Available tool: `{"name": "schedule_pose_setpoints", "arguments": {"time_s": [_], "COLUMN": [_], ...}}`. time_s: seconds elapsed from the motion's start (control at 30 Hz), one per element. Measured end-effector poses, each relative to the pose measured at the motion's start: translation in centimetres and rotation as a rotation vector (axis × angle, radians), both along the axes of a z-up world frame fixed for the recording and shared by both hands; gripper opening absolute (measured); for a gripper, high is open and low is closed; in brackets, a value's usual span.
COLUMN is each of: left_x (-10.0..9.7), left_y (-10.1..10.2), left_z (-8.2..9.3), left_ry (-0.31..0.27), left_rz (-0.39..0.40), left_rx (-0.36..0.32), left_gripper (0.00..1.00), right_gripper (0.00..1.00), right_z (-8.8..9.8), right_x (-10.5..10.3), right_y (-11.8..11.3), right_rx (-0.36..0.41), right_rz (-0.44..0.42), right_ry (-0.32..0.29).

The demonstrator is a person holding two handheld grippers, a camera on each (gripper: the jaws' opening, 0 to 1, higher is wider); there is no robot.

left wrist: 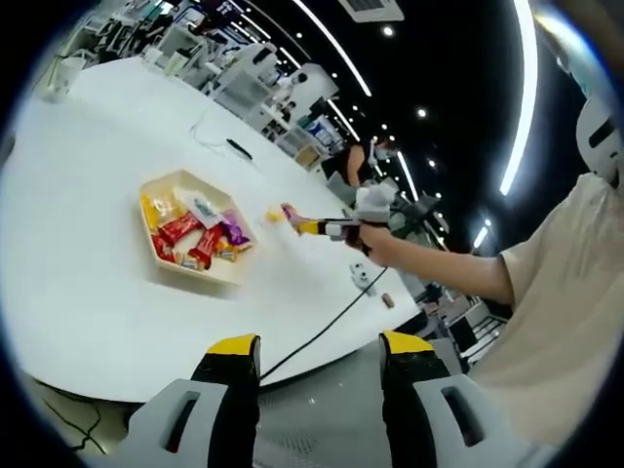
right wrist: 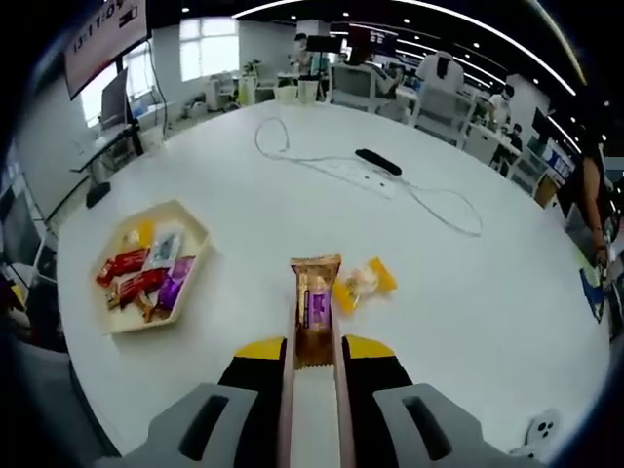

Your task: Place the target food into the container with the food tongs after gripping and lifting it, then release it inside without dropping or visibly crushing the food.

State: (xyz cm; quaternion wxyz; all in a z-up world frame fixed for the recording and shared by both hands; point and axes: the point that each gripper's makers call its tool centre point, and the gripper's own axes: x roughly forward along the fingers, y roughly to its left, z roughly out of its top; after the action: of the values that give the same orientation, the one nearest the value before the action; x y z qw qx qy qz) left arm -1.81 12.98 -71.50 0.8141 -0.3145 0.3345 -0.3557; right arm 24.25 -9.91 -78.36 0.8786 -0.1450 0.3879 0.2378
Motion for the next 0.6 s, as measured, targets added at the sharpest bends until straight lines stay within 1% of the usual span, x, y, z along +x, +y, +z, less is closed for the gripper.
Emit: {"name": "schedule_pose_setpoints", "arguments": {"time_s": [0.13, 0.23, 0.33, 0.47, 0.6], "left_x": [0.1, 0.2, 0.3, 0.3, 0.0], "left_y": [0.0, 0.0, -0.2, -0.2, -0.1], "left_z": [0.6, 0.8, 1.4, 1.8, 2.1], "left_ry": [-0.019, -0.025, -0.046, -0.063, -0.079], "left_rz": [-0.01, -0.014, -0.032, -0.038, -0.043], "left_rx": [0.003, 0.002, 0.003, 0.004, 0.001], "left_gripper": [0.48, 0.49, 0.49, 0.49, 0.49], "right_gripper": [0.21, 0.21, 0.21, 0.21, 0.21], "right_z": [1.0, 1.3, 2.1, 2.9, 4.3], "right_x": [-0.4, -0.7, -1.2, -1.4, -1.7], "right_y": [0.2, 0.2, 0.2, 0.3, 0.9], "right_rx": [0.019, 0.024, 0.04, 0.051, 0.062], "right_rz": [-0.004, -0.01, -0.025, -0.035, -0.036], "right_ry": [-0.011, -0.016, -0.03, -0.045, -0.069]}}
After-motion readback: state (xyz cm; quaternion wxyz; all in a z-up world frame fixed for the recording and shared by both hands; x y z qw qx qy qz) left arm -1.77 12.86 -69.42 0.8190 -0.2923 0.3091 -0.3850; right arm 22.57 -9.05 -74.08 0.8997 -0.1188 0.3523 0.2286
